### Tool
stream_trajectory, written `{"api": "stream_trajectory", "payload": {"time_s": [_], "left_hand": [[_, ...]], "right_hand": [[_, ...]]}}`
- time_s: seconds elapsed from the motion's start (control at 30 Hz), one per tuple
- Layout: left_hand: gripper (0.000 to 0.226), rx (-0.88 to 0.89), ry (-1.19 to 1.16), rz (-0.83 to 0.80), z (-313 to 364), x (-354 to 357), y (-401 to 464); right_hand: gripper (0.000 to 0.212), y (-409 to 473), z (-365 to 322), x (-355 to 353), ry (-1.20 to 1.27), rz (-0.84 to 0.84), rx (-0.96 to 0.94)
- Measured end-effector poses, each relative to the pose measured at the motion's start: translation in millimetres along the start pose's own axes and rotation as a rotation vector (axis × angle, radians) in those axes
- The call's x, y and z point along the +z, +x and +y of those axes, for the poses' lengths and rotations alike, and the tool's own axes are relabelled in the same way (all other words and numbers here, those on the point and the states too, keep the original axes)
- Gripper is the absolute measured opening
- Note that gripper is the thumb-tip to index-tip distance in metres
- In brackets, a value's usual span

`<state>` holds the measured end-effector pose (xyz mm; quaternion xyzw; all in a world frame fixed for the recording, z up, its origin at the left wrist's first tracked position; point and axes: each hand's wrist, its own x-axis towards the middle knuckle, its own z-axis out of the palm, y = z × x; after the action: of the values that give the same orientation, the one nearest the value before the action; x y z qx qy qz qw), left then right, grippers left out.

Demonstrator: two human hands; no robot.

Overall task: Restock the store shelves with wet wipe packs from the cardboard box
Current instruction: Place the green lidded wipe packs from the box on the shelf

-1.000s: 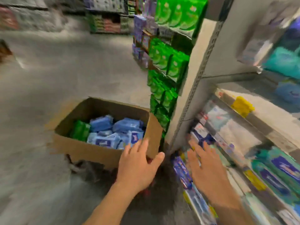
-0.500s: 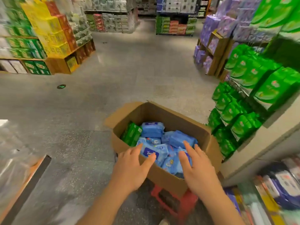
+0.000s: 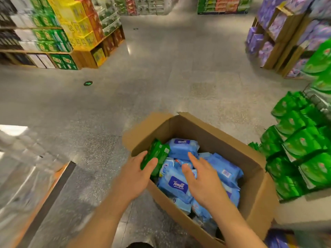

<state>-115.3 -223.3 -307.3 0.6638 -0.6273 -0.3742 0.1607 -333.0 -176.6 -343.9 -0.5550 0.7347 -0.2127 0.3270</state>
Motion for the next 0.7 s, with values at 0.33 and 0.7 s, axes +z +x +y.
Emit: {"api": "stream_trajectory", "payload": {"time_s": [0.33,0.7], "left_hand": [[0.064,-0.069,-0.113,-0.029,-45,-19,133],[0.077,-0.067,-0.109,-0.092,-109,-22,227]], "right_hand": [[0.063,126,-13,82,0.014,-0.154,0.144],[0.155,264,4,229,0.419,-0.067,0.622]]}}
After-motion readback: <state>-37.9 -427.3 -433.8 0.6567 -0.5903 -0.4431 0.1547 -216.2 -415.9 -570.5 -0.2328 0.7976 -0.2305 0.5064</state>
